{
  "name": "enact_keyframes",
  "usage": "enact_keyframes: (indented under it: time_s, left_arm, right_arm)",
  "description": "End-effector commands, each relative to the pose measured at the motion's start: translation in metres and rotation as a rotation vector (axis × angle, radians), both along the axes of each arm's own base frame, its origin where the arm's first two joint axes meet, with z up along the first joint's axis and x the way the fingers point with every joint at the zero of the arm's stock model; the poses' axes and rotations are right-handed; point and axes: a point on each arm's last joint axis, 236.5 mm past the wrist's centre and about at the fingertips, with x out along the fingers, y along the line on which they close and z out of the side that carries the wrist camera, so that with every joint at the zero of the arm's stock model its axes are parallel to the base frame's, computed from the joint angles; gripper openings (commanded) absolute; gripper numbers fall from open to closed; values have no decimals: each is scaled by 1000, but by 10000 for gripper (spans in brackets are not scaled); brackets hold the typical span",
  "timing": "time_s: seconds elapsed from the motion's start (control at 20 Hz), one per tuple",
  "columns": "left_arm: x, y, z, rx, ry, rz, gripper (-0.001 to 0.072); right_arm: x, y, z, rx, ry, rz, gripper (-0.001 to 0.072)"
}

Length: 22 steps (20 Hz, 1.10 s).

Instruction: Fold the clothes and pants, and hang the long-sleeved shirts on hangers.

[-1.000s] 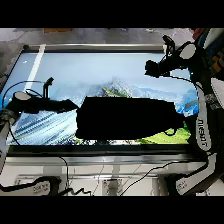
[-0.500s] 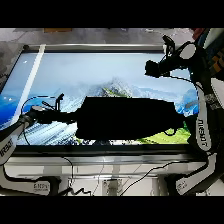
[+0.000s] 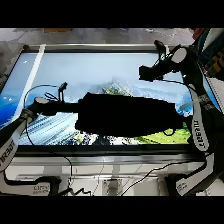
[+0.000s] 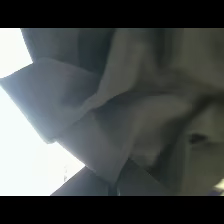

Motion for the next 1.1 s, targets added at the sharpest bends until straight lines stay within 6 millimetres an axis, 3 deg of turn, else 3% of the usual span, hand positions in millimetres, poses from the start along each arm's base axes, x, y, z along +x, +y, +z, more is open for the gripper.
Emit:
enact_keyframes:
  time_s: [0.0, 0.15, 0.3, 0.45, 0.55, 0.6, 0.7, 0.75, 0.85, 0.95, 1.05]
  left_arm:
    - [4, 10, 71, 32, -44, 42, 10]
    - [-18, 18, 131, 98, -100, 32, 9]
    - [-34, 18, 180, 99, -214, 40, 9]
    - [-44, 17, 203, 96, -272, 43, 9]
    - [-44, 17, 203, 79, -250, 65, 10]
    - [-43, 17, 202, 67, -228, 81, 10]
    - [-42, 15, 196, 46, -181, 105, 11]
    - [-42, 12, 192, 40, -163, 103, 11]
    - [-44, -7, 180, 37, -130, 55, 11]
    - [-49, -44, 158, 34, -87, -29, 11]
    - [-44, -98, 143, -36, -58, -58, 11]
  right_arm:
    - [-12, 47, -35, -6, 25, 77, 24]
    - [-31, 112, -79, 22, 85, 120, 24]
    - [-57, 210, -94, 198, 122, 149, 24]
    - [-83, 290, -91, 327, 84, 165, 24]
    - [-98, 324, -90, 356, 51, 173, 24]
    - [-104, 331, -90, 354, 38, 187, 23]
    - [-101, 320, -97, 300, 28, 207, 24]
    - [-95, 304, -102, 254, 32, 213, 24]
    - [-73, 254, -108, 153, 46, 198, 24]
    - [-38, 193, -94, 124, 42, 114, 24]
    - [-6, 136, -64, 139, 7, 15, 24]
